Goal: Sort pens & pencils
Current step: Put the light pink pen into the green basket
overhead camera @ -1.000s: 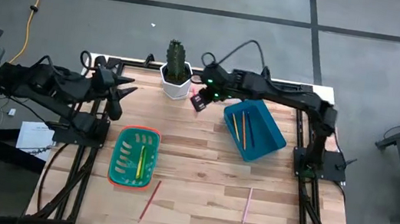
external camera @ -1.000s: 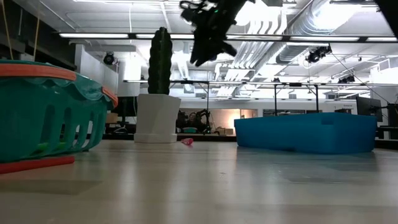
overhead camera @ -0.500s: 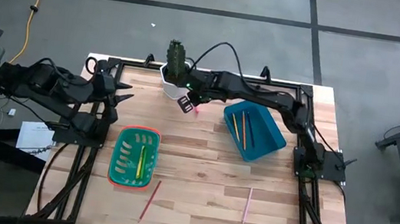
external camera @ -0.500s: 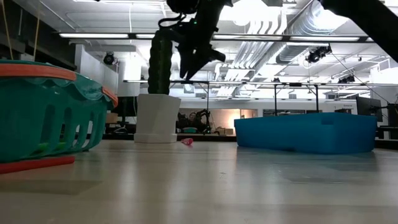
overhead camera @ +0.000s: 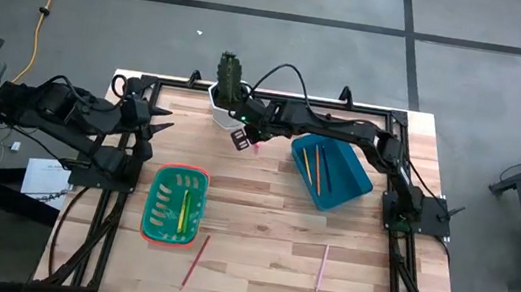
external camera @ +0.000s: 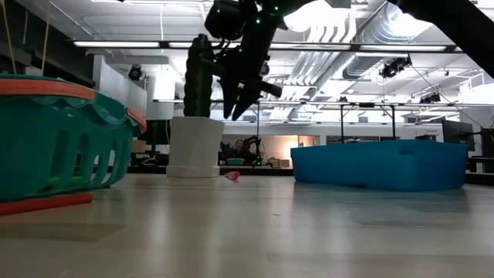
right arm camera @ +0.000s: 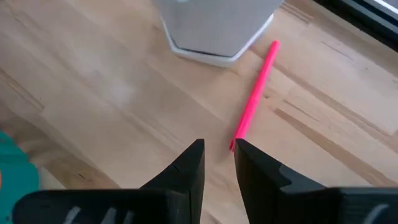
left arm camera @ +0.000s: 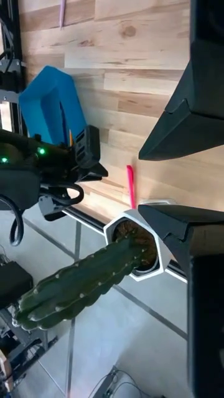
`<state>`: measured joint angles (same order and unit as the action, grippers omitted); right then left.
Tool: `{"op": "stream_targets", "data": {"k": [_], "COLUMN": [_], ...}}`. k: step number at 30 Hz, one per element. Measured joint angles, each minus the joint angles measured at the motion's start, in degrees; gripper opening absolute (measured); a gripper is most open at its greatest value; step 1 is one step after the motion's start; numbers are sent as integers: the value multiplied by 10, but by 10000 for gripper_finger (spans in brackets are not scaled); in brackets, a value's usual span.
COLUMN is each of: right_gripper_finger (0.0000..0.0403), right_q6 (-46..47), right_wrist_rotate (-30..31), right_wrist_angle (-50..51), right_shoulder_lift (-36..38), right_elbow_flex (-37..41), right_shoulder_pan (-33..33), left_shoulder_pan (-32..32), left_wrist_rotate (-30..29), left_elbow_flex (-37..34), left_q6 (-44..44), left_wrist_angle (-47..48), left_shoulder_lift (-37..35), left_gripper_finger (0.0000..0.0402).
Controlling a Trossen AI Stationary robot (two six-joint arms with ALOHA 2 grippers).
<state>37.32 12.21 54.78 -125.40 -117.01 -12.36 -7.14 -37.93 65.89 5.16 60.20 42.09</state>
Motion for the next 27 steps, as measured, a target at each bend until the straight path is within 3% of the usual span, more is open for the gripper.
{"op": "stream_targets", "data": {"k": [27], "right_gripper_finger": [81], "right_q6": [93], "right_wrist_rotate": [-44], "right_wrist_angle": [-138], "right_shoulder_lift": [-1], "right_elbow_flex": [168], "right_shoulder_pan": [-6], "left_shoulder_pan": [0], "left_wrist_rotate": [30], "left_elbow_flex": [0], "left_q6": [-2], "left_wrist_angle": [-1], "left_shoulder_lift": [0], "left_gripper_finger": [113]}}
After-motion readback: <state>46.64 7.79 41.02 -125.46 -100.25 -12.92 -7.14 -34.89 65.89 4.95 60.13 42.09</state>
